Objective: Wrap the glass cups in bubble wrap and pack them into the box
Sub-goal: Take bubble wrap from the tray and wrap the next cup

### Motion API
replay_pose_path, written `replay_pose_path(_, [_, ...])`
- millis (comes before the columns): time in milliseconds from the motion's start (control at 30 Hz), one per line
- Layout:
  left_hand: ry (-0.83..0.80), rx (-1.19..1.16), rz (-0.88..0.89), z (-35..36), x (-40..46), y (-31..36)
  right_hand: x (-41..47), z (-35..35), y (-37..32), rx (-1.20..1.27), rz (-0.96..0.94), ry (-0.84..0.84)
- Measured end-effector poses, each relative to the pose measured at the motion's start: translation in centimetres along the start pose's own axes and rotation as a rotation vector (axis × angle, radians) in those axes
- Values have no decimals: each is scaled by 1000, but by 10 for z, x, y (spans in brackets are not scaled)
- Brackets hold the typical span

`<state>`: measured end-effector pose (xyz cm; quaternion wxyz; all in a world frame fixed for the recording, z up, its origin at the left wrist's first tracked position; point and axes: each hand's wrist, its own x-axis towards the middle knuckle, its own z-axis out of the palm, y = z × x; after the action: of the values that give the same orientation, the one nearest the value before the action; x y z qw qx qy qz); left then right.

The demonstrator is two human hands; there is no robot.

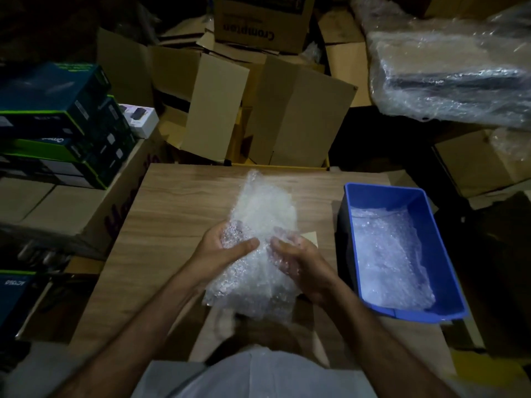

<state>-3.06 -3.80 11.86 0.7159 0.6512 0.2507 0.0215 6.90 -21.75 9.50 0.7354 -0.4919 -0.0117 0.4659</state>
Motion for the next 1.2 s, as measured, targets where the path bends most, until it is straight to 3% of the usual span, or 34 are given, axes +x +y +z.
replay_pose_path(100, [56,-121,19,4,-5,-3,1,0,-6,-172,-166,85])
replay_pose_path(233, [186,49,63,-5,0,-2,-8,3,-16,-408,-318,213])
replay_pose_path(367, [40,162,114,-15,-2,-1,-12,-4,-12,-543,-428,254])
replay_pose_path(533, [-137,222,62,-20,-4,0,-13,-14,-17,-732,-347,61])
replay_pose_path(633, [-87,446,116,-19,-2,1,-7,-18,-15,-907,-310,84])
replay_pose_path(733, [-46,621,193,-23,0,1,-1,-21,-17,-1071,-422,75])
replay_pose_path(800, [-95,553,182,-25,0,4,0,-25,-23,-989,-386,93])
replay_pose_path(933, [-250,309,94,-23,-4,8,-8,-22,-26,-565,-283,-76])
replay_pose_path(1200, [-222,113,-46,-20,-6,-15,0,-20,8,-513,-259,4])
